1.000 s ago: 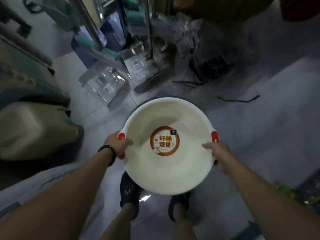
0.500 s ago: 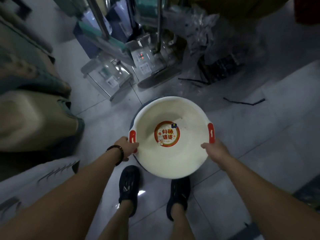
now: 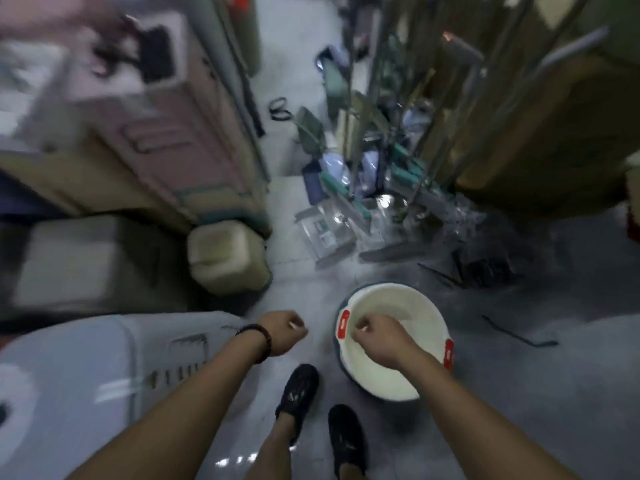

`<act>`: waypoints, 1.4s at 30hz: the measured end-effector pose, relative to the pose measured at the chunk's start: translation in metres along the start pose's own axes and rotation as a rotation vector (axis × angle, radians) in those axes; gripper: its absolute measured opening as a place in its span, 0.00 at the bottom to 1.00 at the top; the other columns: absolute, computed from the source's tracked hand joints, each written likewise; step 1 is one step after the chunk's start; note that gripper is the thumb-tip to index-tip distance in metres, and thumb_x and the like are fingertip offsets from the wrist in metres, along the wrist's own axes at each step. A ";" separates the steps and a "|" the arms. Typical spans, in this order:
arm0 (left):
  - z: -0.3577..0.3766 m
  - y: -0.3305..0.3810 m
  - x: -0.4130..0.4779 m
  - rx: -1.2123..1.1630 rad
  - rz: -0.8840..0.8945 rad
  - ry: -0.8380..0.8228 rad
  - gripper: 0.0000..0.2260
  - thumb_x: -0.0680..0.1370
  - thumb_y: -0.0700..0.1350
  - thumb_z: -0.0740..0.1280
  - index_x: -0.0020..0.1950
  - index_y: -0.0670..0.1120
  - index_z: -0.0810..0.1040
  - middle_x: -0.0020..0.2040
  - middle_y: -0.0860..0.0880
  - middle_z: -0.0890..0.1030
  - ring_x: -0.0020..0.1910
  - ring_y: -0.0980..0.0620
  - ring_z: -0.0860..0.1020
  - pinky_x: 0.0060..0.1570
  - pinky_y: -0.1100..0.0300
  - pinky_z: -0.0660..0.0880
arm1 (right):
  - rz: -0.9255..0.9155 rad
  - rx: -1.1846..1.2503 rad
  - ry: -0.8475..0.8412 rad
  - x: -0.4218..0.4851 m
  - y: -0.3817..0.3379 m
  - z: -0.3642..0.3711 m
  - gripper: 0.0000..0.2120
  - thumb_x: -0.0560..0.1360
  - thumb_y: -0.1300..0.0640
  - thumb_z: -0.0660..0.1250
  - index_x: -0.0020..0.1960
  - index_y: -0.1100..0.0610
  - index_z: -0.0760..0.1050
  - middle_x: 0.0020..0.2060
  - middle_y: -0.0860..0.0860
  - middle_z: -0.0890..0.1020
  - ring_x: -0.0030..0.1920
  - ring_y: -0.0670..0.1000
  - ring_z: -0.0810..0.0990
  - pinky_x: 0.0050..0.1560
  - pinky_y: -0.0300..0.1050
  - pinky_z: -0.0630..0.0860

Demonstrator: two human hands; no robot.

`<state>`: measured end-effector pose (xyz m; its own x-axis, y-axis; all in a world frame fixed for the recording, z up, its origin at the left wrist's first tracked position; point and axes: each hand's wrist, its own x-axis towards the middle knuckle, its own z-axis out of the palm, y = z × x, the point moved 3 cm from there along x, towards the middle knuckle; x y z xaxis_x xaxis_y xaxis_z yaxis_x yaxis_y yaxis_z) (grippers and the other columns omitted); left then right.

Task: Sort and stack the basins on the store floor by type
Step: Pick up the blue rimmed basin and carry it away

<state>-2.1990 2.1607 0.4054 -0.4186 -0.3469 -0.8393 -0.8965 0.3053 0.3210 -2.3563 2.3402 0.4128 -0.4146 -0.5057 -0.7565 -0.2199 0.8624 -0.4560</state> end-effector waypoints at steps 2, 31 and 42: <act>-0.036 -0.017 -0.052 -0.042 0.003 0.108 0.17 0.81 0.59 0.65 0.65 0.52 0.79 0.61 0.51 0.82 0.58 0.50 0.80 0.59 0.55 0.77 | -0.098 -0.092 -0.029 -0.027 -0.057 0.007 0.12 0.78 0.45 0.67 0.56 0.51 0.82 0.51 0.51 0.87 0.54 0.56 0.83 0.47 0.46 0.74; -0.078 -0.700 -0.662 -0.692 -0.517 1.000 0.09 0.82 0.52 0.66 0.56 0.49 0.82 0.53 0.50 0.84 0.50 0.51 0.81 0.52 0.57 0.79 | -1.198 -0.935 -0.317 -0.466 -0.621 0.562 0.13 0.83 0.47 0.65 0.61 0.53 0.78 0.51 0.51 0.84 0.49 0.50 0.81 0.40 0.41 0.71; -0.176 -0.955 -0.686 -0.751 -0.602 1.036 0.08 0.79 0.56 0.68 0.53 0.55 0.83 0.49 0.56 0.83 0.50 0.55 0.81 0.50 0.61 0.77 | -1.237 -0.873 -0.408 -0.439 -0.808 0.805 0.21 0.82 0.46 0.66 0.71 0.54 0.76 0.53 0.51 0.79 0.51 0.51 0.80 0.53 0.46 0.77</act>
<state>-1.0818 1.9506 0.7520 0.4290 -0.8380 -0.3371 -0.6988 -0.5444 0.4640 -1.2863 1.8470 0.7360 0.6290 -0.7291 -0.2699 -0.7134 -0.4032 -0.5731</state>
